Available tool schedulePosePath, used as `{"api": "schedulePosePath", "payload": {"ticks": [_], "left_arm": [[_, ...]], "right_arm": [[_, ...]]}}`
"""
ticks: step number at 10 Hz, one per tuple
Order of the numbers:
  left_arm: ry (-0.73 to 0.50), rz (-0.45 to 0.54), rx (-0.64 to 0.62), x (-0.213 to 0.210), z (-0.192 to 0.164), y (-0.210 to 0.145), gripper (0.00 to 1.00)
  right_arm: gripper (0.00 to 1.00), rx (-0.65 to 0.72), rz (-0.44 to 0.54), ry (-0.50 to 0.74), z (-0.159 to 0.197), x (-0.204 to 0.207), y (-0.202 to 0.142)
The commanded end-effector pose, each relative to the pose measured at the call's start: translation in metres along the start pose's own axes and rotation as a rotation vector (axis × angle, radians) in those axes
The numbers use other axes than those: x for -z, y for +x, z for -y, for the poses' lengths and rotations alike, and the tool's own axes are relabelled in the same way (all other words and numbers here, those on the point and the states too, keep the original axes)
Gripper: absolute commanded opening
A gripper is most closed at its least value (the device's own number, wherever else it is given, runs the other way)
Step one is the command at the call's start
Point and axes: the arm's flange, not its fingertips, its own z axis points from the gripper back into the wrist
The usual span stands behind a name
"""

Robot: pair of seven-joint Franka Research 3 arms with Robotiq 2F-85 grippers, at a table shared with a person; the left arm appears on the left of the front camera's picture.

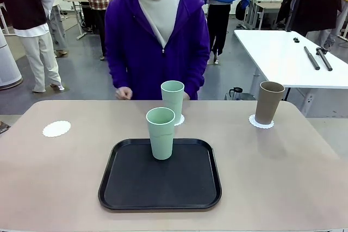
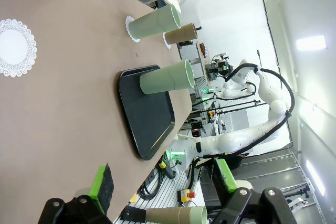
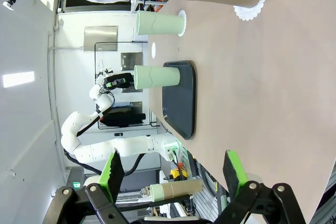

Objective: Place coasters on the table and set cups on them.
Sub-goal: Take one Reusable plastic cup from the Flat Tray and place it on a coaster set by the human.

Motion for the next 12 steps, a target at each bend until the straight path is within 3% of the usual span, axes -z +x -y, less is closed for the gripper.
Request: {"api": "schedulePosePath", "payload": {"ticks": [1,4,6,8,10,12], "left_arm": [[-0.011,0.002,0.020,-0.002,0.001,-0.001,1.00],[0.000,0.000,0.000,0.000,0.000,0.000,1.00],[0.132,-0.077,0.191,0.029,0.036,0.030,1.00],[0.280,-0.245,0.442,0.071,0.067,0.059,1.00],[0.420,-0.471,0.571,0.118,0.106,0.077,1.00],[0.525,-0.615,0.683,0.172,0.133,0.072,1.00]], "right_arm": [[1.00,-0.004,-0.009,0.005,-0.002,-0.001,0.002],[1.00,-0.004,-0.009,0.005,-0.002,-0.001,0.002],[1.00,-0.004,-0.009,0.005,-0.002,-0.001,0.002],[1.00,-0.004,-0.009,0.005,-0.002,-0.001,0.002],[1.00,-0.004,-0.009,0.005,-0.002,-0.001,0.002],[1.00,-0.004,-0.009,0.005,-0.002,-0.001,0.002]]}}
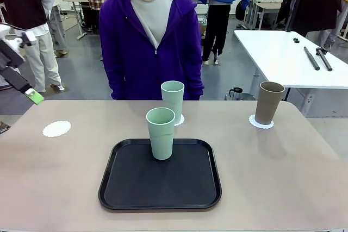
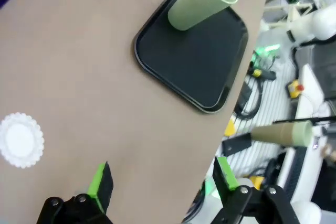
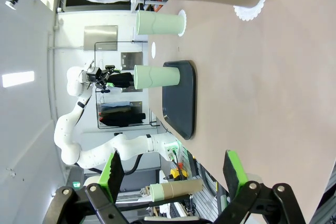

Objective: Place coasters on the table and set cups on them.
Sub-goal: Take one Reusable plastic cup from the Flat Tray and place it on a coaster set by the human.

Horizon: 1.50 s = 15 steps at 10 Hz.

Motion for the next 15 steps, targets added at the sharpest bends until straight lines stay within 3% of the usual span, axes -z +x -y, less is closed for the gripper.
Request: {"api": "schedulePosePath", "payload": {"ticks": [1,4,7,13,15], "left_arm": [[0.075,-0.111,0.082,0.027,0.022,0.026,1.00],[0.206,-0.288,0.205,0.082,0.060,0.069,1.00],[0.235,-0.390,0.255,0.127,0.076,0.097,1.00],[0.216,-0.366,0.260,0.126,0.079,0.095,1.00],[-0.082,-0.125,0.381,0.096,0.046,0.101,1.00]], "right_arm": [[1.00,-0.003,-0.007,0.005,-0.001,-0.001,0.001],[1.00,-0.003,-0.007,0.005,-0.001,-0.001,0.001],[1.00,-0.003,-0.007,0.005,-0.001,-0.001,0.001],[1.00,-0.003,-0.007,0.005,-0.001,-0.001,0.001],[1.00,-0.003,-0.007,0.005,-0.001,-0.001,0.001]]}}
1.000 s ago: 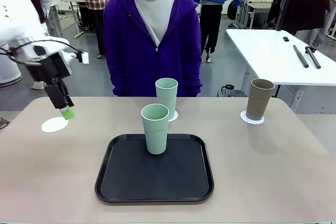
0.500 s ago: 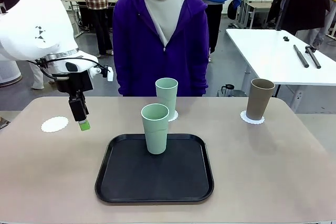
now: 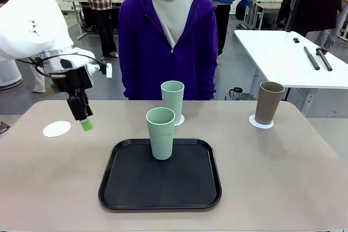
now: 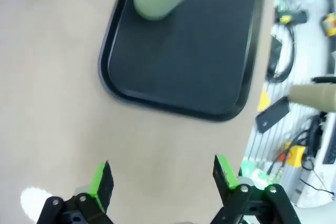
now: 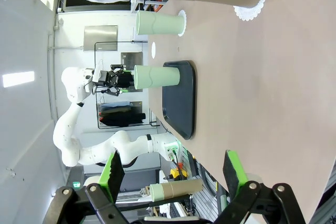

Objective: Place coasters on the table and set cups on them.
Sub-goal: Take one Reusable plastic cup from the Flat Tray and place it on a coaster set by the human.

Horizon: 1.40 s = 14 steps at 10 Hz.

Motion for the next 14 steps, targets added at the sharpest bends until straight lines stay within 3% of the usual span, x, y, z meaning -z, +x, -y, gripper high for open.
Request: {"api": "schedulePosePath", "payload": {"ticks": [1,3,4,7,9,11,12,13,14], "left_arm": [[-0.208,0.301,0.131,-0.023,-0.042,-0.011,1.00],[-0.281,0.528,0.277,-0.016,-0.063,-0.017,1.00],[-0.244,0.659,0.305,-0.006,-0.071,-0.024,1.00],[-0.115,0.779,0.296,0.049,-0.088,-0.041,1.00],[0.014,0.763,0.353,0.069,-0.076,-0.048,1.00],[-0.014,0.758,0.370,0.073,-0.070,-0.054,1.00],[0.139,0.704,0.290,0.069,-0.069,-0.050,1.00],[-0.032,0.741,0.351,0.078,-0.079,-0.052,1.00],[-0.032,0.741,0.351,0.078,-0.079,-0.052,1.00]], "right_arm": [[1.00,-0.003,-0.007,0.005,-0.001,-0.001,0.001],[1.00,-0.003,-0.007,0.005,-0.001,-0.001,0.001],[1.00,-0.003,-0.007,0.005,-0.001,-0.001,0.001],[1.00,-0.003,-0.007,0.005,-0.001,-0.001,0.001],[1.00,-0.003,-0.007,0.005,-0.001,-0.001,0.001],[1.00,-0.003,-0.007,0.005,-0.001,-0.001,0.001],[1.00,-0.003,-0.007,0.005,-0.001,-0.001,0.001],[1.00,-0.003,-0.007,0.005,-0.001,-0.001,0.001],[1.00,-0.003,-0.007,0.005,-0.001,-0.001,0.001]]}}
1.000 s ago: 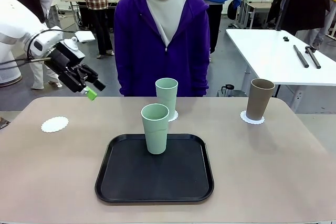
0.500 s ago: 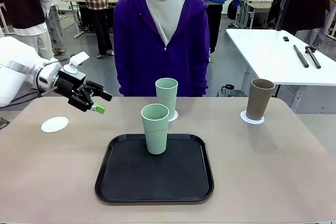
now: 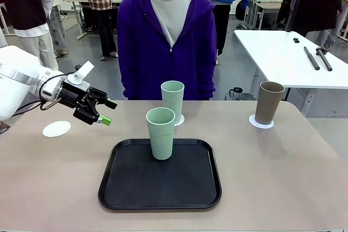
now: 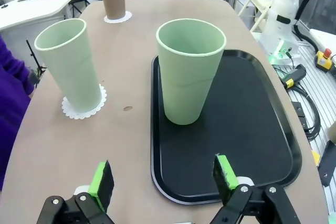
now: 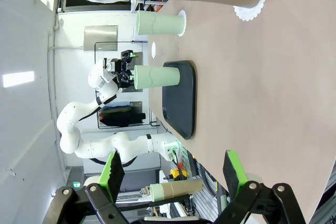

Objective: Place coasters on the table and set cups on them.
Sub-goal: Take one Reusable plastic cup from the Flat Tray and place it on a coaster set by the human.

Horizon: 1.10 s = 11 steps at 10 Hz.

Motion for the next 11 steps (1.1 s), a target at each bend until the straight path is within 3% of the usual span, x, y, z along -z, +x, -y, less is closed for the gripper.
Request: {"api": "schedulePosePath", "payload": {"ticks": [1,3,5,8,11], "left_arm": [[-0.036,0.024,-0.004,0.001,-0.003,-0.003,1.00],[-0.015,0.009,-0.005,0.002,0.001,-0.002,1.00],[-0.103,0.198,-0.019,0.007,0.009,-0.015,1.00],[-0.155,0.253,0.005,0.020,0.006,-0.042,1.00],[-0.234,0.416,-0.002,0.040,0.009,-0.056,1.00]], "right_arm": [[1.00,-0.003,-0.007,0.005,-0.001,-0.001,0.001],[1.00,-0.003,-0.007,0.005,-0.001,-0.001,0.001],[1.00,-0.003,-0.007,0.005,-0.001,-0.001,0.001],[1.00,-0.003,-0.007,0.005,-0.001,-0.001,0.001],[1.00,-0.003,-0.007,0.005,-0.001,-0.001,0.001]]}}
